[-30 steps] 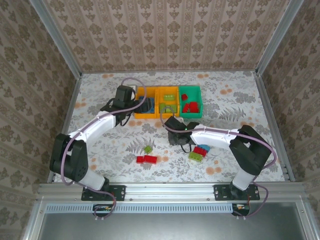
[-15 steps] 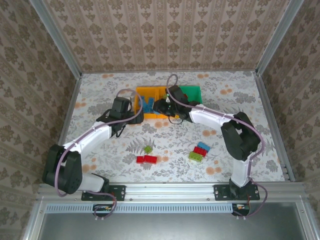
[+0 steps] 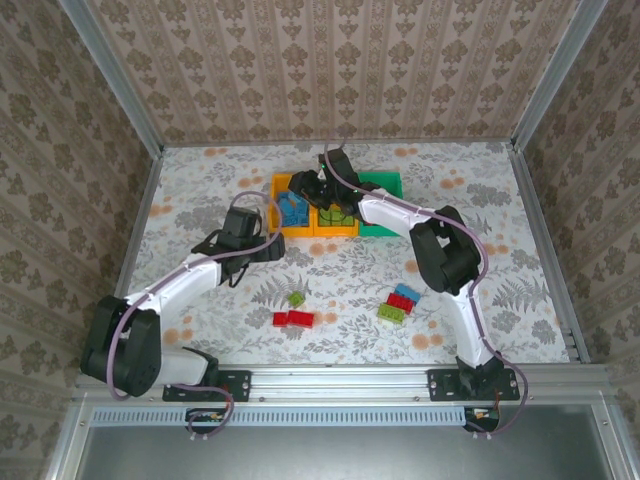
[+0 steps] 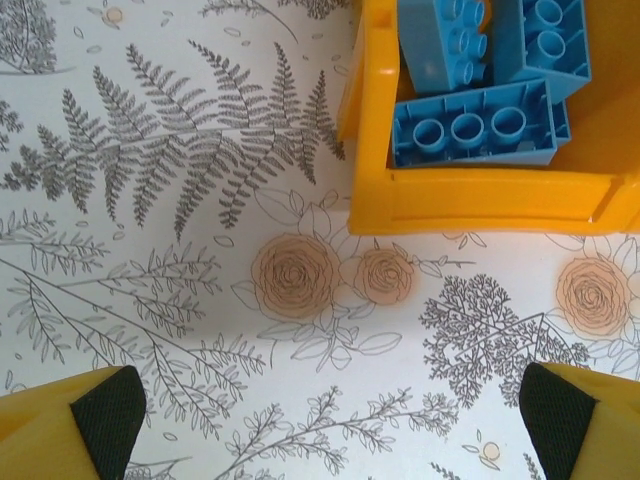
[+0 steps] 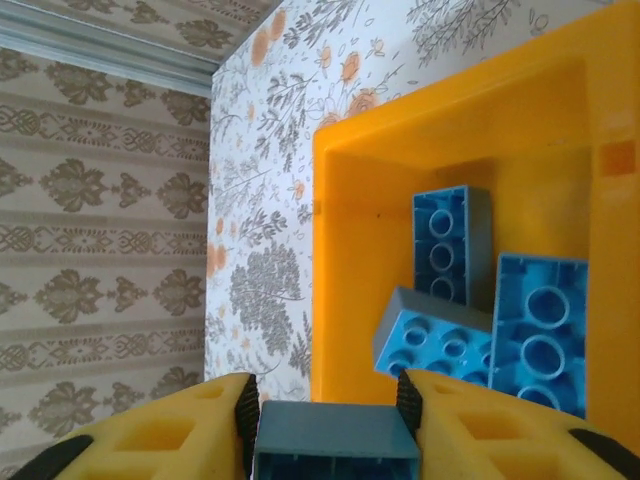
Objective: Sort the legos into containers by color
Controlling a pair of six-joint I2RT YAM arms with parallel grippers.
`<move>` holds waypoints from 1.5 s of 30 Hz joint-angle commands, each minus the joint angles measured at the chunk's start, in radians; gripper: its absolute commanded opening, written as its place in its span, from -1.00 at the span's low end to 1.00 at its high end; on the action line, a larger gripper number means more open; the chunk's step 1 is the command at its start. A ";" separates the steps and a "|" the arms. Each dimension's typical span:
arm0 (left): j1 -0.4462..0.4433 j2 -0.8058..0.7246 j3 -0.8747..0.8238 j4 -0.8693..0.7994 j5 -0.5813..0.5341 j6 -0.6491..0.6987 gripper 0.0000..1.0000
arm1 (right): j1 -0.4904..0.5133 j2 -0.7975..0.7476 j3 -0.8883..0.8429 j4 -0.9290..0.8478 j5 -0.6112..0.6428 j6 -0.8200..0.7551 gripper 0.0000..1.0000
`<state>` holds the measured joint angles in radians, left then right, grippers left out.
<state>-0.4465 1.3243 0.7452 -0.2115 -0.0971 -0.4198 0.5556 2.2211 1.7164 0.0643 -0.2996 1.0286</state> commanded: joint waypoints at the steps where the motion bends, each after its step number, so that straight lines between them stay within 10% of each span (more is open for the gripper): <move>1: -0.040 -0.020 -0.025 -0.021 0.048 -0.055 1.00 | -0.007 0.029 0.046 -0.021 -0.005 0.003 0.10; 15: -0.090 -0.075 -0.084 -0.032 0.007 -0.059 1.00 | 0.000 -0.232 -0.205 -0.055 -0.040 -0.190 0.50; 26: -0.087 -0.125 -0.122 -0.028 -0.027 -0.063 1.00 | 0.001 -0.766 -0.720 -0.553 0.471 -0.500 0.54; 45: -0.087 -0.060 -0.113 -0.004 0.010 -0.073 1.00 | -0.008 -1.016 -1.071 -0.692 0.567 -0.377 0.51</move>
<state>-0.5316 1.2549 0.6331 -0.2310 -0.0975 -0.4786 0.5541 1.2186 0.6651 -0.6064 0.2314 0.6262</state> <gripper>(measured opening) 0.999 0.754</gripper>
